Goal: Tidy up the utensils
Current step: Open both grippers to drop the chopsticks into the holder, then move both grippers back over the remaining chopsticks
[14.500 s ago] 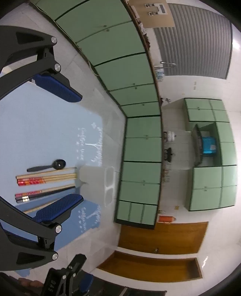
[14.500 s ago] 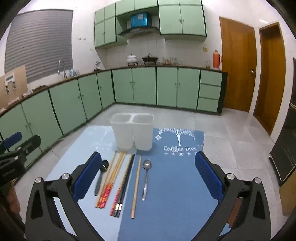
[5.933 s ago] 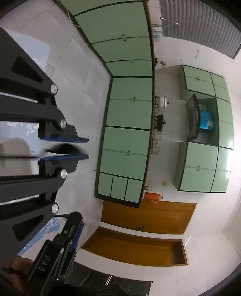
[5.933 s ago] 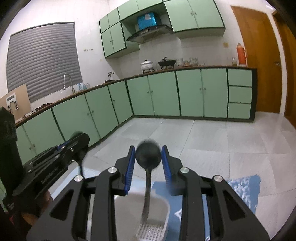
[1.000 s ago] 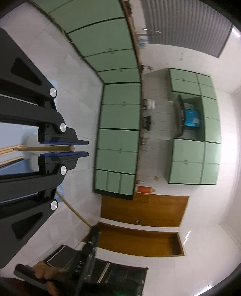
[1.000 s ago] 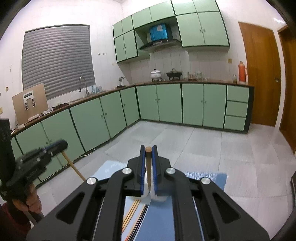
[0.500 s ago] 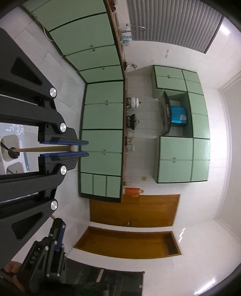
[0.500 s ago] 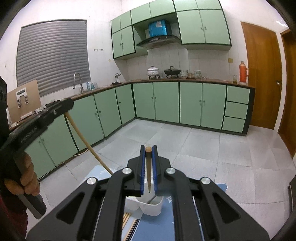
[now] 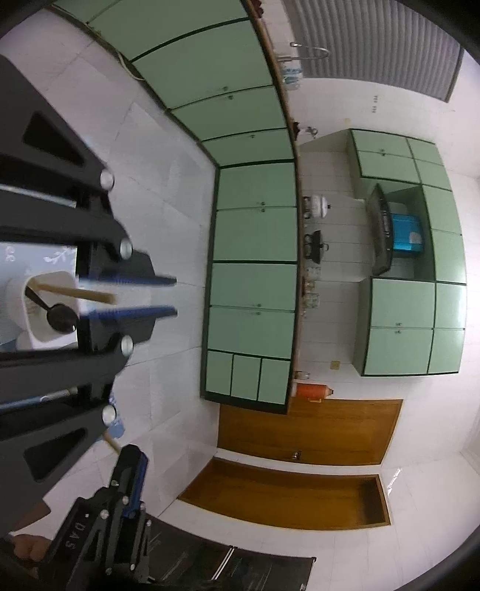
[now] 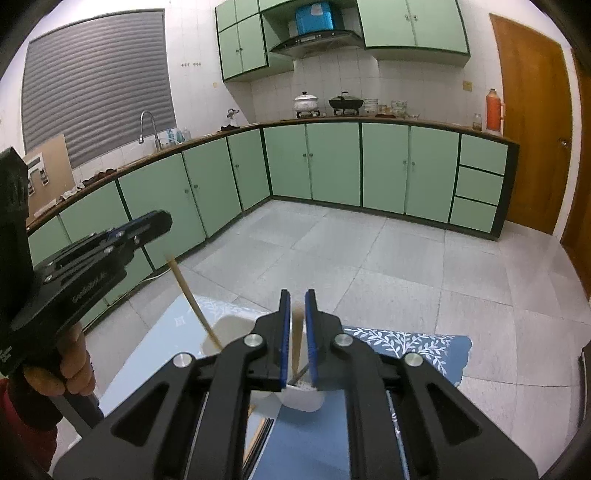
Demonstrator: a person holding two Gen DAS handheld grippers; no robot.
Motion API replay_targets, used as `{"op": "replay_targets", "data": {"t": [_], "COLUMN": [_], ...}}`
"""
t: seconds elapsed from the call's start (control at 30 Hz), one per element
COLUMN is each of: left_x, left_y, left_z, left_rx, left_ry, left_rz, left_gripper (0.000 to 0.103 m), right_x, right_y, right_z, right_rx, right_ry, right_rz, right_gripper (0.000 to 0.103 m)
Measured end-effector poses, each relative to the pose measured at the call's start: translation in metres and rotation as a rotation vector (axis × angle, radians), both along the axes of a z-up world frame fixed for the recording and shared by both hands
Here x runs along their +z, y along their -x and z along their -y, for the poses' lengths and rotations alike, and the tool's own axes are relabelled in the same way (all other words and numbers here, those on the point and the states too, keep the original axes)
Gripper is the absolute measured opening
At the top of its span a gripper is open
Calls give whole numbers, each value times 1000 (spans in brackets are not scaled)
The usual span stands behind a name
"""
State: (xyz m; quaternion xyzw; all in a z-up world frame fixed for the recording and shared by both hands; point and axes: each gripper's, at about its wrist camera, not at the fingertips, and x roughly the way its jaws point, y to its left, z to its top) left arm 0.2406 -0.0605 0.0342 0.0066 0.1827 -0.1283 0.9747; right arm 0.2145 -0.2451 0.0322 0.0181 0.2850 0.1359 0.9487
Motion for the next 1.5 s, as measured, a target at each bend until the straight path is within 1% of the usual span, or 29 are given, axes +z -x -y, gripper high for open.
{"op": "replay_targets", "data": {"t": [0.03, 0.07, 0.1, 0.13, 0.17, 0.2, 0.27, 0.3, 0.37, 0.4, 0.43, 0.47, 0.5, 0.57, 0.63, 0.73, 0.8, 0.87, 1.0, 1.1, 1.2, 1.33, 1.5], "left_x": [0, 1, 2, 3, 3, 3, 2, 1, -4, -7, -11, -18, -23, -35, -51, -76, -91, -105, -136, -157, -174, -190, -204], "left_y": [3, 6, 12, 18, 21, 30, 44, 50, 68, 75, 84, 95, 101, 112, 124, 138, 147, 156, 171, 178, 185, 193, 200], "left_z": [-1, -3, -6, -9, -11, -15, -20, -23, -28, -30, -31, -33, -34, -38, -44, -51, -54, -54, -50, -50, -50, -45, -44], "left_rx": [3, 5, 5, 5, 7, 13, 23, 28, 34, 35, 40, 45, 45, 50, 54, 69, 71, 62, 41, 48, 50, 41, 44], "left_ry": [2, 5, 13, 20, 25, 32, 36, 36, 35, 32, 25, 16, 12, 12, 23, 35, 37, 28, -34, -34, -35, -56, -56], "left_rz": [2, 4, 3, 2, 1, 1, 0, -2, -6, -8, -12, -22, -30, -62, -109, -166, -204, -229, -290, -333, -354, -388, -419], "left_gripper": [29, 33, 34, 34, 37, 42, 48, 51, 55, 59, 61, 64, 67, 69, 71, 73, 73, 73, 73, 73, 73, 73, 73], "right_x": [1, 1, 3, 4, 4, 5, 4, 2, -4, -10, -15, -20, -28, -41, -57, -76, -89, -102, -130, -148, -165, -181, -193], "right_y": [4, 7, 14, 19, 22, 32, 47, 56, 74, 88, 98, 105, 115, 130, 145, 159, 169, 177, 192, 202, 210, 218, 227], "right_z": [2, 2, 5, 7, 10, 12, 18, 21, 24, 25, 26, 27, 26, 25, 23, 22, 18, 13, 5, -6, -19, -34, -44], "right_rx": [-6, -12, -23, -33, -41, -57, -77, -88, -111, -129, -141, -150, -160, -168, -179, -177, -184, -177, -161, -151, -124, -93, -112], "right_ry": [-2, -4, -6, -5, -3, 1, -1, -4, -6, -4, -4, -3, 1, 6, -2, -27, -23, -15, -13, 4, 3, 35, 31], "right_rz": [7, 13, 26, 38, 46, 63, 88, 98, 116, 125, 130, 132, 129, 116, 92, 43, 25, 4, -54, -83, -115, -144, -169], "right_gripper": [14, 19, 21, 26, 32, 34, 46, 50, 63, 67, 74, 78, 80, 84, 86, 87, 87, 87, 87, 86, 84, 76, 69]}}
